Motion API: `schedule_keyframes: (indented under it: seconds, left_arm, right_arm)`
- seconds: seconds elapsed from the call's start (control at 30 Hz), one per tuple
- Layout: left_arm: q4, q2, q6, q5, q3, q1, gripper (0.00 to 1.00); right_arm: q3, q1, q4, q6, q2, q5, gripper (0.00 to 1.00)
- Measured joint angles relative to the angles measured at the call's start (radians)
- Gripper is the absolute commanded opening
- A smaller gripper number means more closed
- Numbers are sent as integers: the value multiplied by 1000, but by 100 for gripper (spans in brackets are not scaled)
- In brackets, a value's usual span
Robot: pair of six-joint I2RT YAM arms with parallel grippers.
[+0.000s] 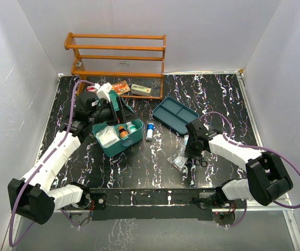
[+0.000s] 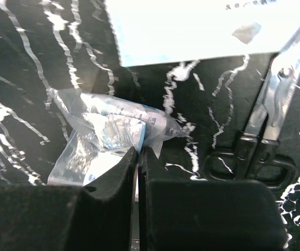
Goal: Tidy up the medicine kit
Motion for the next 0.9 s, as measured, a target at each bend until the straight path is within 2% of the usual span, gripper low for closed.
schedule_keyframes:
  seconds: [0.17, 0.47, 0.6, 0.9]
  left_arm:
    - [51, 61, -58, 41, 0, -6, 88]
    - [167, 146, -159, 90, 0, -10, 85]
    - [189, 171, -188, 101, 0, -10, 81]
    - [265, 261, -245, 175, 0, -51, 72]
  right_arm:
    - [90, 0, -3, -68, -4, -39, 0]
    - [372, 0, 25, -194, 6, -154, 0]
    - [480, 0, 30, -239, 47, -225, 0]
    - [573, 16, 56, -291, 119, -376, 0]
